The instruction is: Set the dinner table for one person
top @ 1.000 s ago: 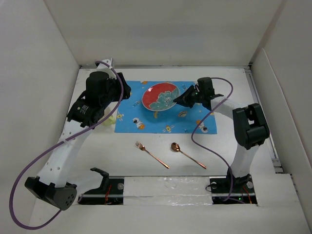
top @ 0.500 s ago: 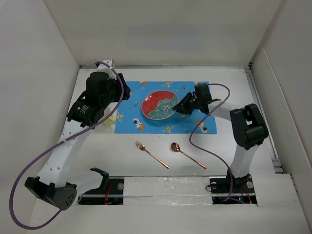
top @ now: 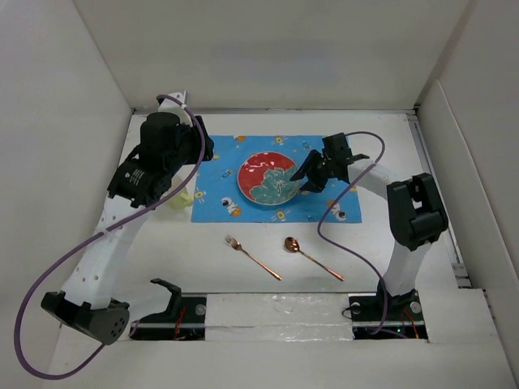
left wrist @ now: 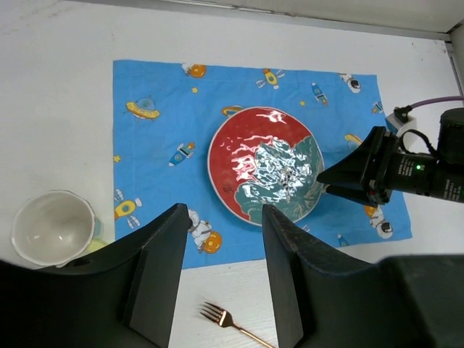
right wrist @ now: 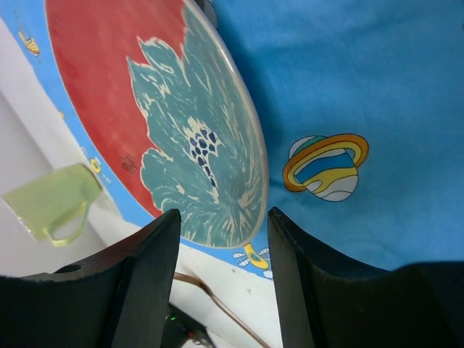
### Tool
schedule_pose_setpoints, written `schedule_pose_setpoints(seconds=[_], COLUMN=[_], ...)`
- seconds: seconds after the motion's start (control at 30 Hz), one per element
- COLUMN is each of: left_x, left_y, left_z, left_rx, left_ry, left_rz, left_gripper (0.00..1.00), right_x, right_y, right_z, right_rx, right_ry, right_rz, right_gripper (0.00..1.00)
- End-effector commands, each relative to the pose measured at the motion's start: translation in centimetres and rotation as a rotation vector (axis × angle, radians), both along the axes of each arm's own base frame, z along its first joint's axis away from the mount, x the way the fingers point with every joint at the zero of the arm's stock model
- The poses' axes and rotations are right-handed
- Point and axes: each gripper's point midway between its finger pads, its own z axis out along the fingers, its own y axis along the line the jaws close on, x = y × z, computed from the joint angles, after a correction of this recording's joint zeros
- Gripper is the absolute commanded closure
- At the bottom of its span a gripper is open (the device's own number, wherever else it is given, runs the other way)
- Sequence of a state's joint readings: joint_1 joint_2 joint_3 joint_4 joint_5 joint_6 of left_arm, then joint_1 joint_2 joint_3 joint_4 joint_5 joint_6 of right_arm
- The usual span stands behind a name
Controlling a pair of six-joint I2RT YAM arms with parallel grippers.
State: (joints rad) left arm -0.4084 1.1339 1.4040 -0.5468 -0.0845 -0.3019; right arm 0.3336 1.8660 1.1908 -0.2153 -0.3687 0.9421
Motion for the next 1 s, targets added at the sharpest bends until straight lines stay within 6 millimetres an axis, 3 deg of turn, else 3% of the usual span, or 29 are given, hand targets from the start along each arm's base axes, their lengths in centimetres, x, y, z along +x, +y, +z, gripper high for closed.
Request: schedule_pose_setpoints(seconds=[0.0,0.07,0.1,0.13,0.17,0.23,0.27,0.33,0.4,0.47,0.5,0.53,0.57,0.6,0.7,0.73,0.77,0.8,0.87,0.97], left_x=[0.3,0.2,0.3,0.2,0.1,-0.6,-0.8,-1.5,-2.2,-2.9,-3.5,-4.0,-4.2,-4.6,-5.8,-5.9,-6.4,-7.7,-7.9,-9.7], left_y=[0.9,1.3,1.3,1.2,1.1,0.8,0.7,0.7,0.7,-0.4,-1.1,-2.0,-2.4,-2.6,-2.2,-1.5,-1.3,-0.6,0.4,2.2], left_z=[5.1,5.8,7.1,7.5,8.0,9.0,9.4,10.0,10.2,10.7,9.6,9.6,9.7,9.2,9.4,9.6,9.8,10.7,10.9,12.3], left_rx=[0.031,0.054,0.049,0.038,0.027,-0.013,-0.027,-0.051,-0.095,-0.186,-0.213,-0.247,-0.277,-0.302,-0.337,-0.338,-0.345,-0.367,-0.368,-0.378], left_ry=[-0.119,-0.111,-0.131,-0.136,-0.144,-0.168,-0.176,-0.187,-0.189,-0.201,-0.184,-0.182,-0.193,-0.18,-0.189,-0.196,-0.198,-0.235,-0.246,-0.268], left_rz=[0.011,0.023,0.023,0.019,0.013,-0.002,-0.007,-0.014,-0.012,-0.048,-0.086,-0.135,-0.152,-0.16,-0.15,-0.108,-0.095,-0.079,-0.035,0.016], left_gripper=[0.6,0.68,0.83,0.91,0.96,1.0,1.0,1.0,0.97,0.91,0.85,0.83,0.82,0.81,0.8,0.79,0.79,0.76,0.74,0.7], right_x=[1.8,1.6,1.6,1.4,1.3,0.7,0.5,-0.1,-1.3,-2.1,-3.5,-3.3,-3.3,-4.6,-4.9,-6.3,-6.6,-6.9,-7.9,-8.0], right_y=[-2.2,-3.2,-3.5,-3.8,-4.0,-3.1,-2.5,0.1,4.6,7.9,10.6,12.5,14.1,16.5,21.2,23.4,24.7,26.9,28.5,31.4], right_z=[4.8,5.2,6.2,6.5,7.0,8.6,9.0,11.1,13.5,14.8,15.2,17.1,16.0,16.1,16.2,16.6,17.2,15.8,16.0,13.3], right_rx=[-0.109,-0.163,-0.179,-0.191,-0.203,-0.22,-0.219,-0.156,-0.073,-0.037,-0.025,0.0,-0.012,0.003,0.046,0.077,0.078,0.054,0.073,0.069], right_ry=[-0.14,-0.145,-0.172,-0.178,-0.195,-0.238,-0.255,-0.346,-0.466,-0.531,-0.561,-0.626,-0.624,-0.642,-0.702,-0.738,-0.781,-0.824,-0.861,-0.86], right_rz=[0.017,0.047,0.048,0.05,0.057,0.084,0.102,0.193,0.299,0.357,0.419,0.441,0.477,0.524,0.586,0.623,0.644,0.657,0.676,0.691], right_gripper=[0.43,0.48,0.56,0.72,0.82,1.0,1.0,1.0,1.0,1.0,1.0,1.0,1.0,0.99,0.76,0.62,0.56,0.43,0.35,0.28])
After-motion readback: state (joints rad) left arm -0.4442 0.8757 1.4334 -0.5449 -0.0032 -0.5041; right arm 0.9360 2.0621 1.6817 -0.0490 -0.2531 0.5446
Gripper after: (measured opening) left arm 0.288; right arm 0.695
